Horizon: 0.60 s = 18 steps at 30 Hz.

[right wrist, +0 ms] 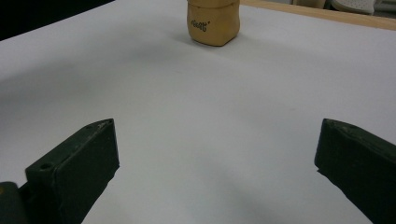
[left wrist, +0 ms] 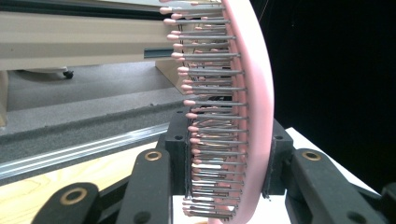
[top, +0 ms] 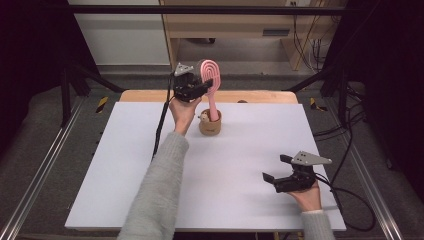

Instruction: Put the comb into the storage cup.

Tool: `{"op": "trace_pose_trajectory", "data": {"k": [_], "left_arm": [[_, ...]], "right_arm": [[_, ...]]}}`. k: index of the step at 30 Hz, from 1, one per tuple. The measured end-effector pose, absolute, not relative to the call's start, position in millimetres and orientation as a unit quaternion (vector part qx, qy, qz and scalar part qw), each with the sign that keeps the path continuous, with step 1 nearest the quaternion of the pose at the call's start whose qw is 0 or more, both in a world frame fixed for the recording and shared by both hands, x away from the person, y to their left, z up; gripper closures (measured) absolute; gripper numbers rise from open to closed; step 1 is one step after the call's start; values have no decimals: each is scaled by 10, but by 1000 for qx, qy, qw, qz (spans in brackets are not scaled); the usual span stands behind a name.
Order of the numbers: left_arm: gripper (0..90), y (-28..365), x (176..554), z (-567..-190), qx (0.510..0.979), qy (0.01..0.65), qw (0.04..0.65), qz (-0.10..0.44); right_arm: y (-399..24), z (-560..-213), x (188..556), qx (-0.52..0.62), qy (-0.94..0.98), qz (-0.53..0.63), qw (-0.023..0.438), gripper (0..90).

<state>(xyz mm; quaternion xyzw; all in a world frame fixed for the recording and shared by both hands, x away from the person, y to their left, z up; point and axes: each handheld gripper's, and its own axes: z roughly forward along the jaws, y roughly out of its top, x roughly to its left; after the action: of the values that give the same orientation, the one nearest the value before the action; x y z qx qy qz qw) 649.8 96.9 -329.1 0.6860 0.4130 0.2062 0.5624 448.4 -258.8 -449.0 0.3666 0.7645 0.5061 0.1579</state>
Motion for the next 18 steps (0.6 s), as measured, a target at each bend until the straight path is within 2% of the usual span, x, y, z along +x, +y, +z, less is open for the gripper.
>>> {"op": "trace_pose_trajectory", "data": {"k": [18], "left_arm": [[630,1046,6520,-3553,681,427,562,193]], "right_arm": [[-2579,-4501,4489,365,767,504,157,4]]}}
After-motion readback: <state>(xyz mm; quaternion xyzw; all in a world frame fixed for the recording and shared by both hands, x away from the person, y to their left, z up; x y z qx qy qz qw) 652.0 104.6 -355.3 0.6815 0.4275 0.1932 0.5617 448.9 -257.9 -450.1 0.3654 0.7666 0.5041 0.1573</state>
